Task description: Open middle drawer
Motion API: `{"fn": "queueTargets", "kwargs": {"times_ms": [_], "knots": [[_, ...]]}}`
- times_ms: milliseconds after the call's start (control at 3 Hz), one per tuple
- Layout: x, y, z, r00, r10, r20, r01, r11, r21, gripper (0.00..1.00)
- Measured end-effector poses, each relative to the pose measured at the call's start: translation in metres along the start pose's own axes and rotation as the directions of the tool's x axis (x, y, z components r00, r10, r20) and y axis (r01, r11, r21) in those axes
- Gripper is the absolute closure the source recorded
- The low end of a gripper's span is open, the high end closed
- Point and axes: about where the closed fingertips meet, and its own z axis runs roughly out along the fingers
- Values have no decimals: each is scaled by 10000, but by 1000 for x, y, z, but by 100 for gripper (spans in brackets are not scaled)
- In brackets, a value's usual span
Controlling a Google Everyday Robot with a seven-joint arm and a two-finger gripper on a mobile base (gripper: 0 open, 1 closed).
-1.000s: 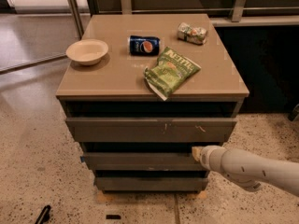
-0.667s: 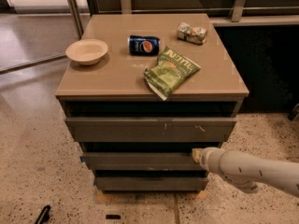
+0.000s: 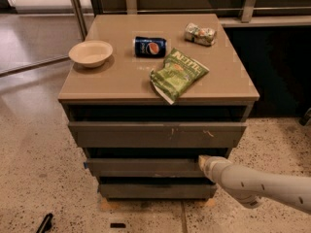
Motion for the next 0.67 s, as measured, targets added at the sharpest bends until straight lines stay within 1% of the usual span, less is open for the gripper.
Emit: {"fn": "queueTargets", "kwargs": {"times_ms": [333,667], "knots": [[-4,2,14,9990,-56,440,44,9996,273,100],[-8,1,29,9984,-66,562,42,9991,428,100]]}}
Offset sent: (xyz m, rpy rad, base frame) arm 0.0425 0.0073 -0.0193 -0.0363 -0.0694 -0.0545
